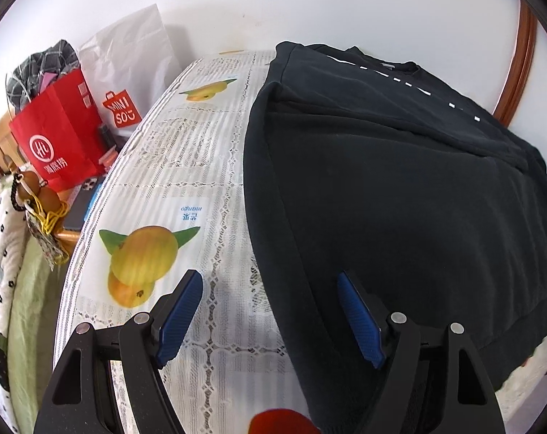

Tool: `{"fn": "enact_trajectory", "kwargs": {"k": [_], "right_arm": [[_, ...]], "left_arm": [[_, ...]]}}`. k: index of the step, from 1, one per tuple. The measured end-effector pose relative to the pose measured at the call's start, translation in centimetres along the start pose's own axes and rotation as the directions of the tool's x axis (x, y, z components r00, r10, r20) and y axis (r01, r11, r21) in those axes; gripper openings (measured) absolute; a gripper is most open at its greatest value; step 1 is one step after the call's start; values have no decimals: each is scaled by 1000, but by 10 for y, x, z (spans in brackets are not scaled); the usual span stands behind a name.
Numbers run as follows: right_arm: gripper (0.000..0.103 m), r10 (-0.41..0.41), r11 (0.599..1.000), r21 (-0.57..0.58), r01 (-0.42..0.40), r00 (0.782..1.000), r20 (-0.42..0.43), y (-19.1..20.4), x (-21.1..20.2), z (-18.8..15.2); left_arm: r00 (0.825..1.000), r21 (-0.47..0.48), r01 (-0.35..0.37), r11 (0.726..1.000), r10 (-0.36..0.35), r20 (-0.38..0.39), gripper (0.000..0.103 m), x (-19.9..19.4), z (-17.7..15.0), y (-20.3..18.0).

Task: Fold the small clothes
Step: 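Grasp the plain sleeve cuff with the right gripper and fold it across the body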

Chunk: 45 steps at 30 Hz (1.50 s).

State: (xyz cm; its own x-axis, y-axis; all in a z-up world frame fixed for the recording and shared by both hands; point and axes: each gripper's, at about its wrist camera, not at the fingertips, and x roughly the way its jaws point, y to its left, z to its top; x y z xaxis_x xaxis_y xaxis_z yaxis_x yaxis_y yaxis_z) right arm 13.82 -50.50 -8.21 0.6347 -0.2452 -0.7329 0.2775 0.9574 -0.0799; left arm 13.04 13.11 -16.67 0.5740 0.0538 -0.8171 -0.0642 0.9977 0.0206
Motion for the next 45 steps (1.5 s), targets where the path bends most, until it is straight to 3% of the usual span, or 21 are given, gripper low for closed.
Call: {"fn": "enact_trajectory", "kwargs": {"k": [6, 13, 15, 16, 19, 21, 25, 30, 33, 38, 43, 45], "right_arm": [[61, 19, 1000, 20, -17, 998, -68, -22, 27, -6], [56, -74, 997, -17, 72, 993, -95, -14, 67, 2], [37, -112, 994, -11, 112, 990, -83, -16, 68, 4], [17, -138, 990, -32, 136, 987, -78, -15, 69, 5], [6, -168, 984, -79, 162, 984, -68, -13, 71, 9], [5, -186, 980, -83, 180, 979, -82, -12, 68, 17], [5, -89, 995, -51, 89, 996, 1, 3, 22, 52], [5, 85, 993, -87, -78, 993, 82, 69, -30, 101], [5, 211, 970, -141, -198, 973, 90, 127, -49, 120], [5, 417, 888, -236, -394, 907, 54, 235, -59, 140], [5, 570, 772, -332, -542, 822, -18, 348, -66, 142], [5, 632, 710, -355, -608, 773, -59, 390, -62, 143]], "left_arm": [[1000, -31, 1, 1000, -1, 7, 77, 9, 9, 4], [1000, -28, 13, 1000, -13, -8, 78, 16, 19, 9], [1000, -40, 19, 999, -19, -11, 79, 18, 19, 13], [1000, -44, 21, 999, -21, -10, 79, 18, 19, 14], [1000, -39, 13, 999, -13, -5, 79, 20, 20, 16], [1000, -41, 15, 999, -15, -2, 79, 22, 21, 18], [1000, -11, 24, 1000, -24, -1, 79, 25, 24, 18], [999, -7, 33, 999, -33, 11, 80, 30, 29, 20], [999, -3, 41, 999, -41, 17, 81, 32, 30, 22], [998, 4, 47, 999, -47, 42, 88, 32, 25, 24], [999, -3, 30, 1000, -30, 31, 95, 34, 26, 24], [999, -5, 34, 999, -34, 29, 96, 35, 26, 25]]}}
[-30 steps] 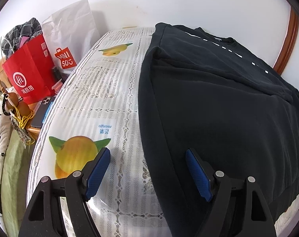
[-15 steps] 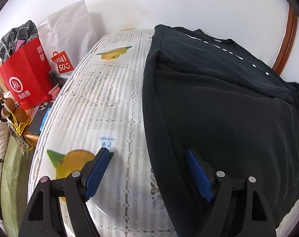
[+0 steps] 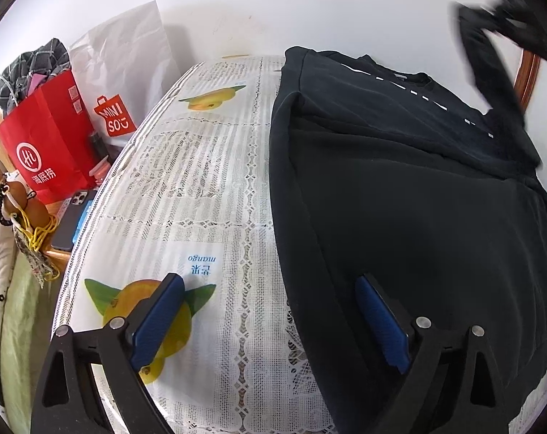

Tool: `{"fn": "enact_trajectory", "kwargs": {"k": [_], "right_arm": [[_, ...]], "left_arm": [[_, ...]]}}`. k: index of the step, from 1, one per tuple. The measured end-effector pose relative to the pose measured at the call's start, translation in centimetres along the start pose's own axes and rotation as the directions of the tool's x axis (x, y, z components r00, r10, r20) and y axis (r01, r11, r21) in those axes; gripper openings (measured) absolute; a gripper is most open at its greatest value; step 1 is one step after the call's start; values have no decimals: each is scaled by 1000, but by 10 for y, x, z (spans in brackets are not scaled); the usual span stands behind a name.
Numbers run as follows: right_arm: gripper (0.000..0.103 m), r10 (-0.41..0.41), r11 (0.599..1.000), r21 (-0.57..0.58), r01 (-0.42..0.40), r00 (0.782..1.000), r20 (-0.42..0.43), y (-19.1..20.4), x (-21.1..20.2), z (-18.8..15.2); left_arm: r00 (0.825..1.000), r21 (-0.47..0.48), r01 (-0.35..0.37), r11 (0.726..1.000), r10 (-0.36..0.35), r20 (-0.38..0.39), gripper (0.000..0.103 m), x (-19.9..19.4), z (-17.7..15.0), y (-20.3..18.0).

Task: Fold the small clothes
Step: 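Grasp the plain sleeve cuff with the right gripper and fold it across the body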

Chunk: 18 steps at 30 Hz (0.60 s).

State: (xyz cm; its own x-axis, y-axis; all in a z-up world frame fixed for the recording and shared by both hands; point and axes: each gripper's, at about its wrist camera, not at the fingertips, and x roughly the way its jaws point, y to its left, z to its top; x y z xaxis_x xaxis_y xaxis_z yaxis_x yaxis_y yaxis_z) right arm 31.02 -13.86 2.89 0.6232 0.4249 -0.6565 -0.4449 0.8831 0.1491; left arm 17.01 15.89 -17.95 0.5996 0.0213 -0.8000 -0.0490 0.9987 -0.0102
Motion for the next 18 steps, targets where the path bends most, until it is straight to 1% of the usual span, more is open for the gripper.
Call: {"fn": "enact_trajectory", "kwargs": {"k": [1, 3, 6, 8, 10, 12, 14, 15, 16, 18], "right_arm": [[5, 40, 999, -9, -40, 999, -5, 12, 8, 3], [5, 114, 993, -25, -114, 993, -13, 31, 40, 13], [5, 126, 992, -10, -127, 991, -54, 48, 82, 21], [5, 146, 989, 16, -146, 986, -85, 48, 111, 23], [6, 144, 989, 39, -141, 984, -103, 43, 127, 19], [16, 165, 985, 75, -156, 978, -129, 34, 144, 14], [34, 236, 968, 122, -219, 960, -152, 24, 156, 9], [39, 281, 955, 143, -260, 948, -152, 17, 157, 5], [46, 287, 953, 147, -266, 947, -146, 15, 156, 2], [46, 255, 962, 131, -240, 961, -108, 6, 147, -6]], "left_arm": [[1000, 0, -1, 1000, 1, 0, 96, 0, 0, 0], [1000, -1, 3, 1000, -3, -1, 97, 0, 0, 0], [1000, -1, 4, 1000, -4, -1, 97, 0, -1, 0], [1000, -2, 6, 1000, -6, -2, 97, 0, -1, 1], [1000, -2, 6, 1000, -6, -2, 98, 0, 0, 1], [1000, -2, 7, 1000, -7, -2, 98, 0, 0, 1], [1000, -2, 6, 1000, -6, -2, 98, 0, 0, 1], [1000, -2, 7, 1000, -7, -2, 98, 0, 0, 1], [1000, -2, 7, 1000, -7, -2, 98, 0, 0, 1], [1000, -3, 7, 1000, -7, -2, 98, 0, 0, 1]]}}
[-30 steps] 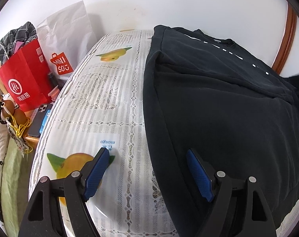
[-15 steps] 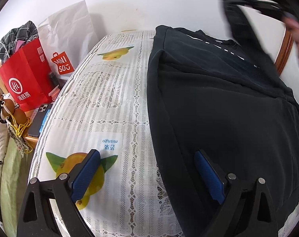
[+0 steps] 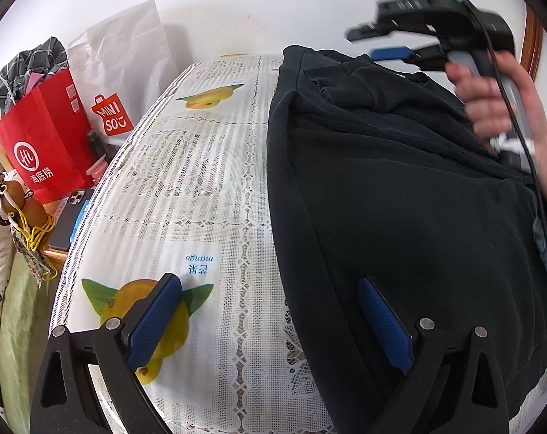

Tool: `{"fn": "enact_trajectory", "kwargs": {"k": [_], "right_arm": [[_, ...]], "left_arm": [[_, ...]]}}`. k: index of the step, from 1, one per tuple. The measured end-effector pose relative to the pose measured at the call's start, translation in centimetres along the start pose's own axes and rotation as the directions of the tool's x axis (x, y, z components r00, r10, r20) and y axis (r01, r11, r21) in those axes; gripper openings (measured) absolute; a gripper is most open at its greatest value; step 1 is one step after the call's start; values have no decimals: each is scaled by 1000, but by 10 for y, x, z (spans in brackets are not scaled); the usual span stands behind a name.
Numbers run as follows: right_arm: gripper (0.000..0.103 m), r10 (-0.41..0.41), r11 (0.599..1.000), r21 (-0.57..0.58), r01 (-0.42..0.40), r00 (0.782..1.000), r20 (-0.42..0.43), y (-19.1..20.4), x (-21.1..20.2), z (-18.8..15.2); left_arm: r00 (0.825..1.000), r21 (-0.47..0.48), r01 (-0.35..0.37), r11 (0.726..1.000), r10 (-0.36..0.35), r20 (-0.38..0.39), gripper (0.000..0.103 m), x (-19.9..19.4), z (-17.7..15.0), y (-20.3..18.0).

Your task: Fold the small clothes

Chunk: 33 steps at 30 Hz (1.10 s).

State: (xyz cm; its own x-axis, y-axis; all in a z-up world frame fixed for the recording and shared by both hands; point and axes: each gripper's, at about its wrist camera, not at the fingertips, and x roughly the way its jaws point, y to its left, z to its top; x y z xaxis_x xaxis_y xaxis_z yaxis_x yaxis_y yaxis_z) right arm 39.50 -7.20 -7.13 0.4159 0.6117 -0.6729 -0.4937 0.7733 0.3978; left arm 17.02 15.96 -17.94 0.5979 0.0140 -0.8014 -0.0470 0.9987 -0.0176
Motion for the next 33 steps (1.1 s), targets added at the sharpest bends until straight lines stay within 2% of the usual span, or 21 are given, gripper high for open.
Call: {"fn": "enact_trajectory", "kwargs": {"k": [3, 4, 5, 7, 10, 12, 14, 18, 21, 25, 26, 27, 28, 29, 30, 31, 32, 33], "right_arm": [[45, -154, 987, -55, 153, 988, -16, -9, 4, -15], [39, -197, 978, -73, 195, 980, -35, -12, 7, -19], [27, -243, 967, -98, 237, 968, -56, -13, 14, -24], [25, -313, 943, -146, 298, 945, -98, -14, 32, -35], [25, -347, 928, -172, 331, 935, -69, -9, 33, -41], [25, -316, 943, -134, 304, 946, -78, -11, 21, -40], [26, -288, 956, -86, 282, 955, -71, -17, 1, -42], [26, -354, 935, -56, 351, 934, -50, -32, -44, -58], [26, -435, 900, -20, 434, 901, -9, -53, -92, -78], [26, -483, 874, 56, 483, 875, -18, -89, -162, -115], [26, -513, 855, 81, 513, 858, -19, -100, -182, -128], [28, -536, 838, 107, 535, 844, -19, -110, -199, -141], [34, -549, 828, 130, 546, 836, -17, -118, -212, -150], [42, -570, 811, 155, 564, 822, -12, -128, -228, -163], [44, -604, 783, 173, 597, 797, -15, -137, -242, -178], [45, -628, 759, 199, 620, 778, -25, -146, -256, -193], [45, -632, 751, 222, 622, 774, -33, -152, -267, -204], [45, -627, 747, 252, 616, 778, -42, -161, -279, -219]], "left_arm": [[1000, 1, 1, 1000, -1, -1, 99, 0, 0, 0], [1000, 2, 1, 1000, -1, -2, 100, 0, 0, 0], [1000, 4, 1, 1000, -1, -3, 100, 1, 0, -1], [1000, 5, 0, 1000, 0, -3, 101, 1, 1, -2], [1000, 4, 1, 1000, -1, -4, 101, 1, 1, -1], [1000, 4, 1, 1000, -1, -3, 101, 1, 1, -2], [1000, 5, 0, 1000, 0, -4, 101, 1, 1, -1], [1000, 4, 0, 1000, 0, -4, 101, 1, 1, -1], [1000, 4, 1, 1000, -1, -3, 101, 1, 1, -2], [1000, 4, 1, 1000, -1, -3, 100, 1, 2, -2], [1000, 2, 3, 1000, -3, -2, 100, 2, 2, -2], [1000, 1, 4, 1000, -4, -2, 100, 2, 2, -2], [1000, 2, 1, 1000, -1, 0, 99, 1, 2, -2], [1000, 5, -2, 1000, 2, 3, 96, 0, 2, -3], [1000, 2, -2, 1000, 2, 7, 93, -1, 1, -4], [1000, 4, 0, 1000, 0, 10, 84, -4, 0, -5], [1000, 9, 13, 1000, -13, 11, 72, -7, -1, -7], [999, 16, 39, 999, -40, 6, 68, -11, -2, -10]]}}
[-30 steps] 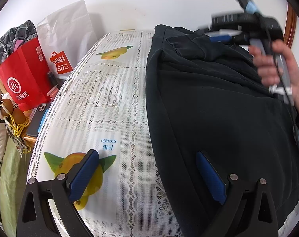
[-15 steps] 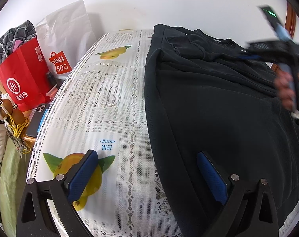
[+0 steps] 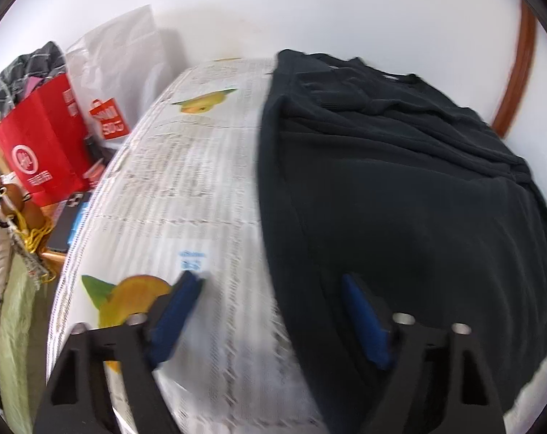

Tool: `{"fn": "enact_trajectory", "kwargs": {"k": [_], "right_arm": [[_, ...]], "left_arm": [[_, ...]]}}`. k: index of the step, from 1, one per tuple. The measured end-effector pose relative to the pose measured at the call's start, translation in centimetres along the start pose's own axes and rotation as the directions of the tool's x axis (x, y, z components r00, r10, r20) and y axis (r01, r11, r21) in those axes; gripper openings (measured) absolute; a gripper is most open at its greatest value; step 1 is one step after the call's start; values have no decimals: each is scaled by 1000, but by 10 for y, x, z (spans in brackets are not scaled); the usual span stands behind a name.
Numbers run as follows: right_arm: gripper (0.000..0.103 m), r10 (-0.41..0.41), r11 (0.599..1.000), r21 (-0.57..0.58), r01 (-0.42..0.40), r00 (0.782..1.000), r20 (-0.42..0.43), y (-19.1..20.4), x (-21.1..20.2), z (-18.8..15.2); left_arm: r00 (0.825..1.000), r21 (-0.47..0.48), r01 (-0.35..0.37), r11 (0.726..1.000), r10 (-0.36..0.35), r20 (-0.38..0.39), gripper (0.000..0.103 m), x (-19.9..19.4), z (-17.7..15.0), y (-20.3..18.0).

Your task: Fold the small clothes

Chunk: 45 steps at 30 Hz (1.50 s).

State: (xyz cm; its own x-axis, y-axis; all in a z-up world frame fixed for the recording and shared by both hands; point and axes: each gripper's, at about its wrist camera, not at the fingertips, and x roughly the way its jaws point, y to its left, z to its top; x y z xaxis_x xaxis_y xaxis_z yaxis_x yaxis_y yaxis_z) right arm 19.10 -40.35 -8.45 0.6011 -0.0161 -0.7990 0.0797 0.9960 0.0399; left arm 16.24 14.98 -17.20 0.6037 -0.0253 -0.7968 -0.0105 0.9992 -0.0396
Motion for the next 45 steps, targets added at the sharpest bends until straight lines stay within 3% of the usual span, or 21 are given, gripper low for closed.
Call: {"fn": "enact_trajectory", "kwargs": {"k": [3, 5, 6, 8, 9, 10, 11, 18, 27, 30, 32, 33, 39, 45], "right_arm": [[46, 40, 996, 87, -36, 998, -44, -39, -2, -29], [46, 48, 992, 117, -39, 996, -72, -50, 1, -45], [46, 51, 991, 126, -41, 996, -70, -53, 0, -52], [44, 53, 992, 120, -50, 998, -23, -55, -6, -64], [38, 46, 994, 104, -44, 999, -20, -49, -6, -67], [14, 41, 996, 82, -40, 999, -14, -42, -6, -71], [8, 45, 997, 63, -44, 999, -10, -39, -6, -74], [7, 99, 992, 70, -101, 995, 26, -41, -33, -100], [16, 119, 988, 98, -121, 993, 20, -41, -38, -120], [24, 123, 988, 86, -126, 992, 38, -36, -33, -117], [26, 119, 989, 85, -123, 992, 48, -33, -28, -112], [26, 118, 988, 91, -122, 992, 49, -32, -25, -108], [28, 123, 987, 105, -125, 992, 25, -25, -14, -93], [28, 144, 987, 72, -145, 989, 26, -22, -29, -115]], "left_arm": [[998, -29, 53, 998, -54, -13, 60, -7, -4, -2], [998, -27, 57, 998, -57, -16, 39, -13, -9, -6], [998, -24, 61, 998, -62, -17, 34, -15, -10, -6], [995, -34, 93, 995, -93, -18, 10, -20, -13, -7], [993, -37, 114, 993, -114, -19, 8, -22, -15, -8], [994, -32, 109, 994, -110, -20, 8, -25, -16, -9], [995, -22, 96, 995, -96, -23, 6, -28, -16, -10], [998, -36, 53, 998, -54, -38, 5, -48, -33, 8], [987, -96, 146, 985, -151, -50, 12, -47, -54, 25], [985, -86, 160, 983, -164, -45, 19, -43, -48, 24], [980, -96, 188, 977, -193, -42, 34, -41, -43, 21], [979, -99, 195, 976, -200, -43, 37, -40, -41, 18], [989, -30, 136, 990, -137, -48, 37, -39, -40, -5], [993, 72, 119, 990, -117, -34, 37, -58, -69, -16]]}}
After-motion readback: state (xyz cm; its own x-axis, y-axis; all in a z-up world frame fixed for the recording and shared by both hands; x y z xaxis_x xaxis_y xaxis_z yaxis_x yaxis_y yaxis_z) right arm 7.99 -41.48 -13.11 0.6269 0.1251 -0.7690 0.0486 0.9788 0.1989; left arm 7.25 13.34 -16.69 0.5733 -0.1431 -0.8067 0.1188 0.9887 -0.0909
